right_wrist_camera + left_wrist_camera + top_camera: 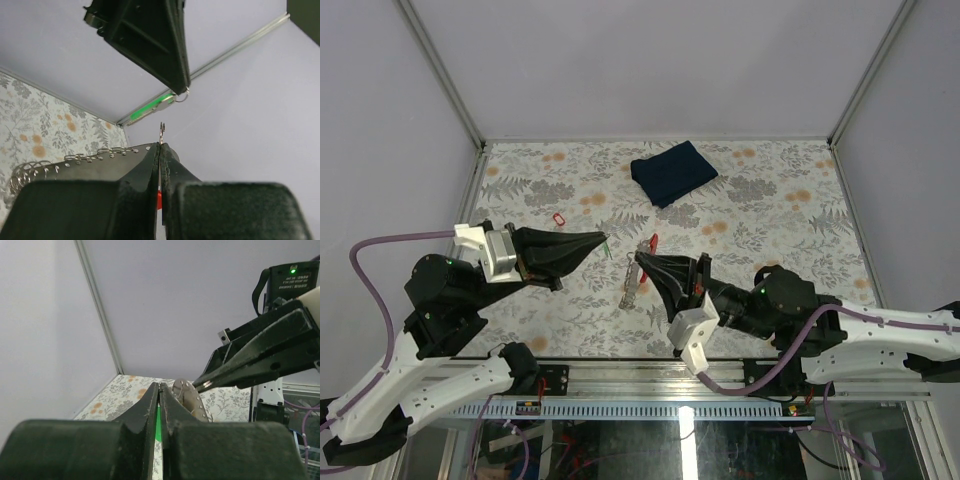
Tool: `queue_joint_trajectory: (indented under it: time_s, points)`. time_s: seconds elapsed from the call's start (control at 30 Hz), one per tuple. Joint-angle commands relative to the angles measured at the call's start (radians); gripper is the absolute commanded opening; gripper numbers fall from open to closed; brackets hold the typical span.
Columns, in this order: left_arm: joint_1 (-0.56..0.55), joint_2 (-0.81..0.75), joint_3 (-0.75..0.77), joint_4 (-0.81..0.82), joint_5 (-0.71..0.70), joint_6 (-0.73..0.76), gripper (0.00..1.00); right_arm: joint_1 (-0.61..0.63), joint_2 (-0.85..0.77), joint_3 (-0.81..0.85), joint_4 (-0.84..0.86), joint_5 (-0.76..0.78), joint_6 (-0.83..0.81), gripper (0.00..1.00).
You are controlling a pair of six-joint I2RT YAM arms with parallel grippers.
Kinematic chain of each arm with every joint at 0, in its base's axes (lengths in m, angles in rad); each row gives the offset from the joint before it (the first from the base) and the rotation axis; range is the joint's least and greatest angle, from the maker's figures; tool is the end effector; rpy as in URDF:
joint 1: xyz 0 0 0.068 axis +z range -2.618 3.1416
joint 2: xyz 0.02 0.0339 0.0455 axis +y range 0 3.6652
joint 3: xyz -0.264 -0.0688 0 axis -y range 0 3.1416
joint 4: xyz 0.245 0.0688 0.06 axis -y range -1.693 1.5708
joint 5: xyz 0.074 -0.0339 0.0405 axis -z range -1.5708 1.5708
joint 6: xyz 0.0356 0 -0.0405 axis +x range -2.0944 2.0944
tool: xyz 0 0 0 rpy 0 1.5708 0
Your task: Put the keys on the keyring
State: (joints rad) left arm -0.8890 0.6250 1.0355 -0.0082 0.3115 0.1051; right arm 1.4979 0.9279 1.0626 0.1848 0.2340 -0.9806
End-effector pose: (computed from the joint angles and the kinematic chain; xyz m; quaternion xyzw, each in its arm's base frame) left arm 0.0583 -0.0891 0.4630 0.3736 0.4173 -0.3938 0.7289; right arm 0.0228 0.1985 0.4513 -0.5191 0.2788 0.1398 0.7957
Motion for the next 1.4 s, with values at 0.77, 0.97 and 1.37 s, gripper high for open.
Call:
queue_joint_trajectory:
  time_s: [0.77, 0.97, 1.37]
  points:
    - [0.005, -0.011, -0.011, 0.035, 0.08, -0.055, 0.0, 0.001, -0.003, -0.091, 0.231, -0.097, -0.482, 0.02]
    - [0.005, -0.013, -0.017, 0.021, 0.055, -0.055, 0.0, 0.001, 0.012, -0.037, 0.138, -0.02, -0.469, 0.01]
    - [0.005, 0.003, -0.016, 0.008, 0.043, -0.046, 0.0, 0.0, 0.051, 0.134, -0.125, 0.069, -0.267, 0.0]
